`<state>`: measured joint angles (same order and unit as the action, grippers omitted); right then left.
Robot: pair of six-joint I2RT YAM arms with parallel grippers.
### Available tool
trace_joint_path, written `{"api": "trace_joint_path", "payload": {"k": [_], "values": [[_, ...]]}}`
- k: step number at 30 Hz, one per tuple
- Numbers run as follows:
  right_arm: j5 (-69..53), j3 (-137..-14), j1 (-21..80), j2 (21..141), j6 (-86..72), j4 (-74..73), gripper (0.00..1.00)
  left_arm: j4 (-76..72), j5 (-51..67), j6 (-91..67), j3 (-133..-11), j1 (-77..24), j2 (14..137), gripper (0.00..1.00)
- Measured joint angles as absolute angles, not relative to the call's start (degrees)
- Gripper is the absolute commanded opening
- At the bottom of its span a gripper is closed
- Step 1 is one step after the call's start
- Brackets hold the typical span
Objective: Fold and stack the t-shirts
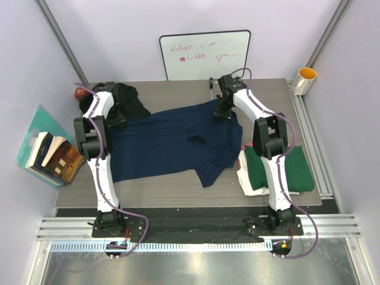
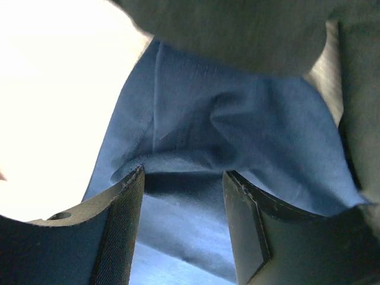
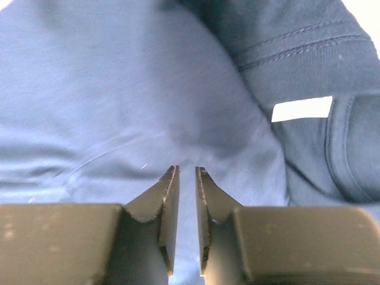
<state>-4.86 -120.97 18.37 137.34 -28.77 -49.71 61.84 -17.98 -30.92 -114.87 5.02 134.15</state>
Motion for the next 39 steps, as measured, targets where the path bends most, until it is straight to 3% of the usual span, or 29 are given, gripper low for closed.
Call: {"api": "trace_joint_path", "payload": {"k": [6, 12, 21, 24, 31, 39], "values": [[-5.2, -121.1, 18.1, 129.7, -28.3, -48.1, 0.28, 57.7, -18.1, -31.0, -107.6, 5.0, 126.0, 0.6], [-5.0, -122.7, 16.6, 122.2, -27.9, -45.7, 0.27, 55.6, -18.8, -31.8, -107.9, 5.0, 116.6, 0.59], [-6.8, -123.2, 15.0, 124.2, -28.2, -47.0, 0.27, 55.3, -13.6, -34.0, -106.3, 3.4, 115.5, 0.59], [-7.5, -123.0, 16.0, 125.0, -27.2, -49.4, 0.29, 54.2, -12.8, -34.3, -100.3, 0.1, 113.4, 0.59], [-8.4, -98.8, 19.8, 112.0, -24.3, -50.3, 0.36, 54.1, -8.7, -37.3, -73.4, -3.9, 99.4, 0.59], [-8.2, -79.7, 29.6, 94.0, -22.3, -55.8, 0.44, 54.8, -9.0, -37.5, -69.4, -4.3, 95.1, 0.59]]}}
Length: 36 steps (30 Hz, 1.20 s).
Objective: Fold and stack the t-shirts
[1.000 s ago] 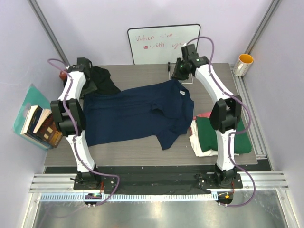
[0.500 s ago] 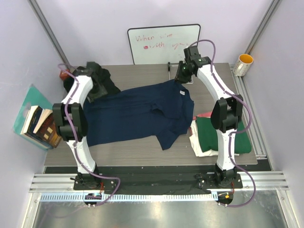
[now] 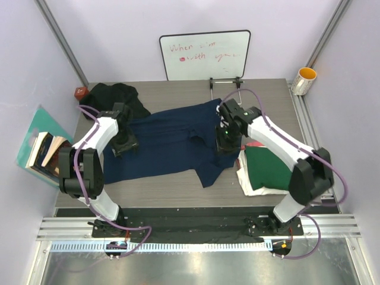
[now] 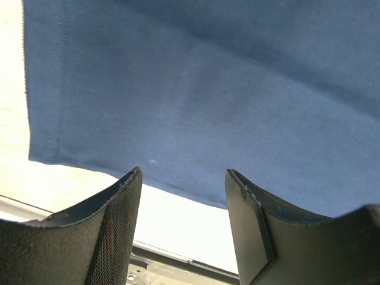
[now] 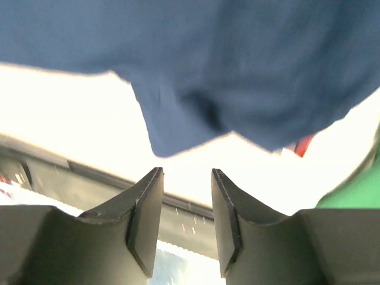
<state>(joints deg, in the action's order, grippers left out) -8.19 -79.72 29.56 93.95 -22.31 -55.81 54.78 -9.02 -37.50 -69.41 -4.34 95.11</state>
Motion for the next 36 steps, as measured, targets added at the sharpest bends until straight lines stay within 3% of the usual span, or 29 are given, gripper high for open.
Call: {"api": "trace_joint_path", "payload": {"k": [7, 16, 36], "values": [[-9.8, -64.5, 29.7, 81.3, -22.6, -56.7, 0.49, 54.7, -9.4, -37.5, -73.5, -9.0, 99.8, 0.58], [-9.1, -57.6, 29.7, 84.1, -22.7, -52.4, 0.5, 54.7, -9.4, -37.4, -75.1, -14.9, 102.2, 0.58], [-5.6, -68.4, 29.9, 100.7, -24.1, -46.7, 0.55, 55.1, -11.0, -36.8, -75.1, -14.9, 102.1, 0.56]]}}
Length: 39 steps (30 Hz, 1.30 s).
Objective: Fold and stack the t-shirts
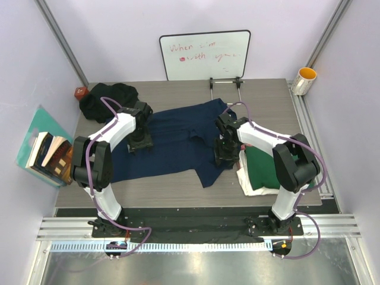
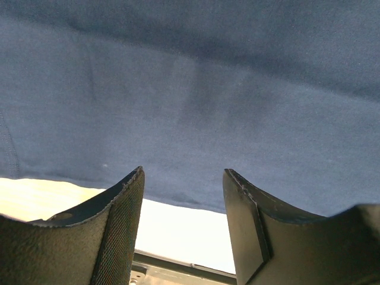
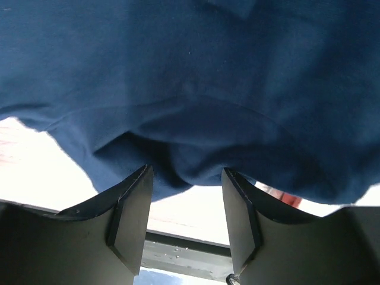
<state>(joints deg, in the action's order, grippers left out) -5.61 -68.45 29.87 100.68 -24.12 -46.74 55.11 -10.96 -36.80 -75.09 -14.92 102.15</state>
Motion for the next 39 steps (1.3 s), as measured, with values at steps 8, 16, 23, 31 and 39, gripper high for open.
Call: {"api": "trace_joint_path", "payload": {"k": [8, 16, 23, 31, 39], "values": [[-6.0, -70.3, 30.8, 103.6, -23.9, -48.6, 0.54, 55.0, -11.5, -36.2, -74.8, -14.9, 102.1, 0.56], [-5.7, -70.1, 31.8, 104.1, -23.0, -49.1, 0.01, 54.9, -11.6, -35.8, -73.1, -14.9, 102.1, 0.55], [-5.3, -73.3, 32.1, 106.6, -22.2, -51.7, 0.01, 54.7, -12.1, -35.7, -73.1, -14.9, 102.1, 0.55], [-5.3, -90.3, 32.1, 106.6, -21.3, -55.9, 0.01, 53.6, -12.4, -35.8, -72.7, -14.9, 102.1, 0.54], [-5.4, -95.4, 32.2, 109.6, -21.1, -56.4, 0.01, 53.3, -13.1, -35.7, -72.2, -14.9, 102.0, 0.54]]}}
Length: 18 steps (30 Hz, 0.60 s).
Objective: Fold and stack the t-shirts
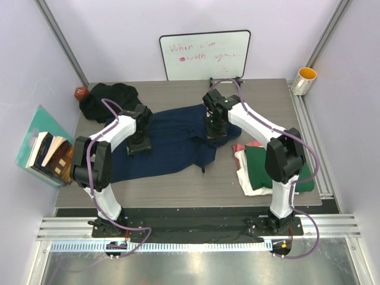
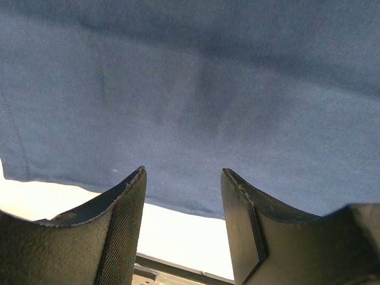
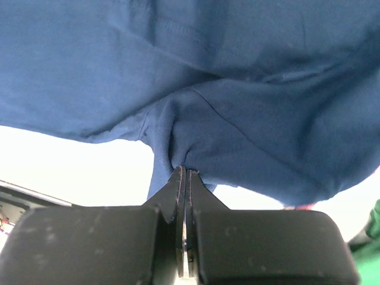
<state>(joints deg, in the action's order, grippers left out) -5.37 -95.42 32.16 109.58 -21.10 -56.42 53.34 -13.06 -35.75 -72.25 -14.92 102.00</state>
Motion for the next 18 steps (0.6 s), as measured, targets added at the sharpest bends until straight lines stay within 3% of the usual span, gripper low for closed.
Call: {"api": "trace_joint_path", "payload": {"k": [9, 10, 11, 12, 14, 18], "values": [[-6.5, -111.0, 32.2, 127.8, -21.3, -55.4, 0.03, 53.4, -13.0, -35.7, -72.1, -14.9, 102.0, 0.53], [-6.7, -112.4, 32.2, 129.3, -21.3, -55.5, 0.1, 53.4, -13.0, -35.7, -72.0, -14.9, 102.0, 0.53], [-6.8, -114.5, 32.2, 131.2, -21.3, -55.6, 0.31, 53.4, -13.0, -35.7, -72.0, -14.9, 102.0, 0.53], [-6.8, -115.6, 32.2, 132.1, -21.4, -55.5, 0.38, 53.3, -13.0, -35.7, -71.8, -14.9, 102.0, 0.53], [-6.7, -117.4, 32.2, 133.4, -21.6, -55.2, 0.44, 53.3, -13.0, -35.7, -71.3, -14.9, 102.0, 0.53], [-6.4, -119.0, 32.2, 133.4, -21.1, -54.6, 0.43, 53.3, -12.7, -35.8, -69.9, -14.9, 102.0, 0.53]]}}
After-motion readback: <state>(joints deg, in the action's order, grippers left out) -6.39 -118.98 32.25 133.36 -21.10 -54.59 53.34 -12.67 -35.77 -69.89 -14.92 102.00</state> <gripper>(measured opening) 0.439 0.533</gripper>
